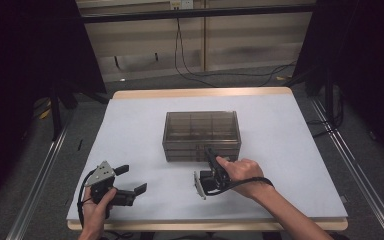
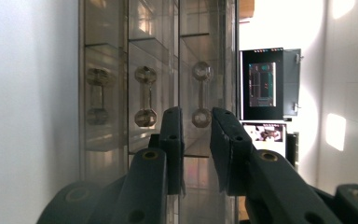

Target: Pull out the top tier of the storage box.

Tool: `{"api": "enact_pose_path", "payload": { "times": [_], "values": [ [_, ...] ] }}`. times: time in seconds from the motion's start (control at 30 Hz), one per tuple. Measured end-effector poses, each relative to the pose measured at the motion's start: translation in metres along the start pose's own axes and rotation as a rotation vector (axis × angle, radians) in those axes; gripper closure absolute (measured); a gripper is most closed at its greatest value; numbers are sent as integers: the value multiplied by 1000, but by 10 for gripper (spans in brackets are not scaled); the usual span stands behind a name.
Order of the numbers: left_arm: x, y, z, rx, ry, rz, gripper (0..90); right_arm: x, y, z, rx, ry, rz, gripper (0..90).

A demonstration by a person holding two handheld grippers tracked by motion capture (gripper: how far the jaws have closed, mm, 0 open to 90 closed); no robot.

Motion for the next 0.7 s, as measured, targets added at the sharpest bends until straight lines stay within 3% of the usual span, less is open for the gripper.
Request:
{"api": "enact_pose_path", "payload": {
  "times": [0.47, 0.7],
  "values": [
    [0, 0, 0, -1, -1, 0, 25, -2, -4, 1, 36, -18, 37, 809],
    [0, 0, 0, -1, -2, 1, 25, -4, -4, 1, 53, -4, 44, 812]
  ]
}}
Point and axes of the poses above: each handheld gripper's, and its own axes: y roughly backward along the jaws, x roughly out of its underside, z roughly to its left, the point moved 7 cm from there along -y, roughly forward along the jaws, and after that the axes turned 7 degrees about x, right-handed, at the moved point
